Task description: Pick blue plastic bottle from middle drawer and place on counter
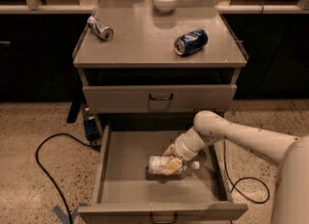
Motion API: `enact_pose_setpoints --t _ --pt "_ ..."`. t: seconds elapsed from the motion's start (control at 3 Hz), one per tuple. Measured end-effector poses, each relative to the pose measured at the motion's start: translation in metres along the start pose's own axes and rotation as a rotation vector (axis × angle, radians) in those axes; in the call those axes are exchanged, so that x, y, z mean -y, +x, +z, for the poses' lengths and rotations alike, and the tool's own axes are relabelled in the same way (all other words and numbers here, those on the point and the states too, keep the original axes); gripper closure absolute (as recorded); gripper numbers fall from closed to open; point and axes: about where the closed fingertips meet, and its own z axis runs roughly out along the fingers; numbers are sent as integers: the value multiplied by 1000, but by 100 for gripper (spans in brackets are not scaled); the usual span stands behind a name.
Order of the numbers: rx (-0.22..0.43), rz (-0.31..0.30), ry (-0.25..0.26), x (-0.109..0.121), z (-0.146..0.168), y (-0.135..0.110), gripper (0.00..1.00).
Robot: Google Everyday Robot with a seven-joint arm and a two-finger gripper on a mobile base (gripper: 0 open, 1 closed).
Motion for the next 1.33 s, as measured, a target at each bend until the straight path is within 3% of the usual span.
enact_pose_setpoints --t 0.33,1.0,1.33 --pt "44 -27 9 -1 -36 -68 100" --pt "158 -210 28 1 -112 -226 100" --pt "107 -243 56 1 -125 -263 100"
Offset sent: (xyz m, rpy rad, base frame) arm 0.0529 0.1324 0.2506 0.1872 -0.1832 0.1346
